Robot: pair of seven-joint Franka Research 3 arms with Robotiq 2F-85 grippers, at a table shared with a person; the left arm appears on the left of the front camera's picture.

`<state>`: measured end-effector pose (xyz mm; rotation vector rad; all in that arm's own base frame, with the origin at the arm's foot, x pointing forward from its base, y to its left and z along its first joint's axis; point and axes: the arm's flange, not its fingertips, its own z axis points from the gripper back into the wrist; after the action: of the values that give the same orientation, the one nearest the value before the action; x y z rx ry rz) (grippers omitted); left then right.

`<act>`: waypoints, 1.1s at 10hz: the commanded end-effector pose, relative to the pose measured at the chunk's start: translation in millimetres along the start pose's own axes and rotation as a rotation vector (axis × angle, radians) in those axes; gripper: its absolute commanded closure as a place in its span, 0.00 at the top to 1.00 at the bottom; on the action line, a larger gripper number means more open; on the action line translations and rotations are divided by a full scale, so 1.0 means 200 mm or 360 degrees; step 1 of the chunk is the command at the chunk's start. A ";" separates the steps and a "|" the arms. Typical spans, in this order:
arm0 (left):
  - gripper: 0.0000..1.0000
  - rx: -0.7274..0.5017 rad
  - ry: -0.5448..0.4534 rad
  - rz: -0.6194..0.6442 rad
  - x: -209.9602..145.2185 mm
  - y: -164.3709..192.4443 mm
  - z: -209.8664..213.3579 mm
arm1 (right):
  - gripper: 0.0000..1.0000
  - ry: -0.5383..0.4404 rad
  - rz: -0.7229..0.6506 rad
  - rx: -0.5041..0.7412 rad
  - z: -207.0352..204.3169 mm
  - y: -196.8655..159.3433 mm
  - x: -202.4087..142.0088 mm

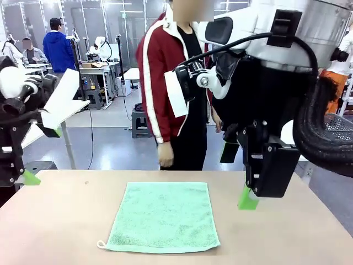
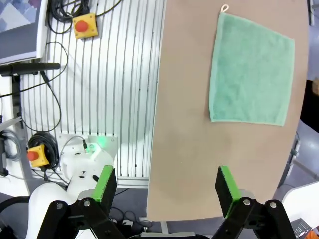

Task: Fold the towels and place them in the basket.
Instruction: When a person lays out a Towel with hook on the table, fold it in half twice.

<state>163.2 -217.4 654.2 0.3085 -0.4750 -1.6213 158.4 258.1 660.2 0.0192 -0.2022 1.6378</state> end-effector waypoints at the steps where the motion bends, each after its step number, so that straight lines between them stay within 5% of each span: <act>1: 1.00 0.0016 -0.0010 0.0012 0.00 0.01 0.03 | 1.00 -0.0016 -0.0001 -0.0019 0.03 0.00 0.00; 6: 1.00 0.0006 -0.0012 0.0007 0.00 0.01 0.02 | 1.00 -0.0013 0.0003 -0.0016 0.03 0.01 0.00; 11: 1.00 -0.0107 0.0311 0.0007 0.33 -0.15 -0.51 | 1.00 0.0063 -0.0050 0.0069 -0.51 -0.05 0.10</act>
<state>171.0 -282.7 570.9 0.3766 -0.2955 -1.6082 181.4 284.5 585.7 0.0139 -0.1353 1.6387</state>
